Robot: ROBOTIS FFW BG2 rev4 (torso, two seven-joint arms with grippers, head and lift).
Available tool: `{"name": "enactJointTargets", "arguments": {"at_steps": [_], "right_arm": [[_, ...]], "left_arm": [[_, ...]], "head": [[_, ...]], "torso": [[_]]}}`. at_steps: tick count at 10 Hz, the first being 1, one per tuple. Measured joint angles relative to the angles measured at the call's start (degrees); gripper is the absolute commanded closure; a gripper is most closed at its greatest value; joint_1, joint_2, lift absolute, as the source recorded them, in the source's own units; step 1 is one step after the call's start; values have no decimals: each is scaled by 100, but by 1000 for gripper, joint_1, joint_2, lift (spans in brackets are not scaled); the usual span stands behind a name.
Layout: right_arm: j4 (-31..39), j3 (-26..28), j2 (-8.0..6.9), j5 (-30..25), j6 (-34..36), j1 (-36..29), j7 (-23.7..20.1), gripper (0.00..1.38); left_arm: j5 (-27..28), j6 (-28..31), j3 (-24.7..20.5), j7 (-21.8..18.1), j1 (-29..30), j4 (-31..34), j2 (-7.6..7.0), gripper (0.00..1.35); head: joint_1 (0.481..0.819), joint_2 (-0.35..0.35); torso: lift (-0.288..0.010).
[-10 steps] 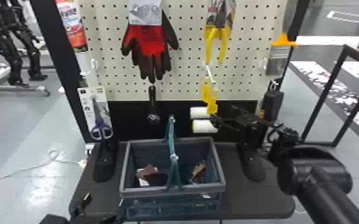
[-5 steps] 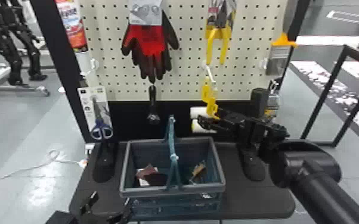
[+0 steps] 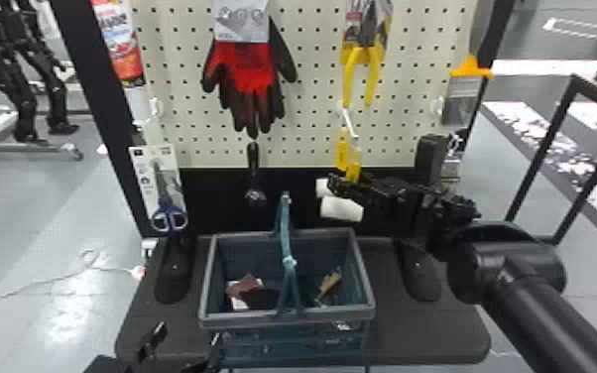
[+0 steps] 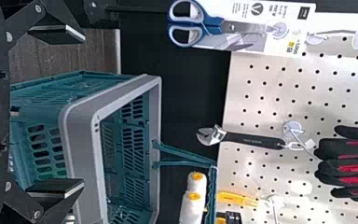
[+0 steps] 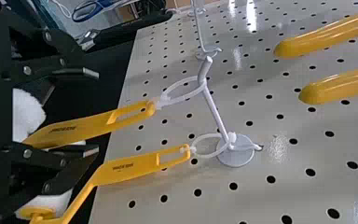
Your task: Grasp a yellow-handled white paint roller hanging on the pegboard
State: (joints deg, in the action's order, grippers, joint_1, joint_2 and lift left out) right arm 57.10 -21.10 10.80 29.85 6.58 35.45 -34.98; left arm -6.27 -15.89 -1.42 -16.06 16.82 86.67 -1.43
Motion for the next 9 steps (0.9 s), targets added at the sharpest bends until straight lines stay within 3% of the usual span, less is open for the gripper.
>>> {"name": "enactJointTargets", "arguments": {"at_steps": [9], "right_arm": [[-23, 23, -49, -51, -138, -66, 0, 1283]], "left_arm": [[65, 160, -52, 121, 252, 245, 44, 209]], "head": [[549, 0]], "torso": [[-100]]}}
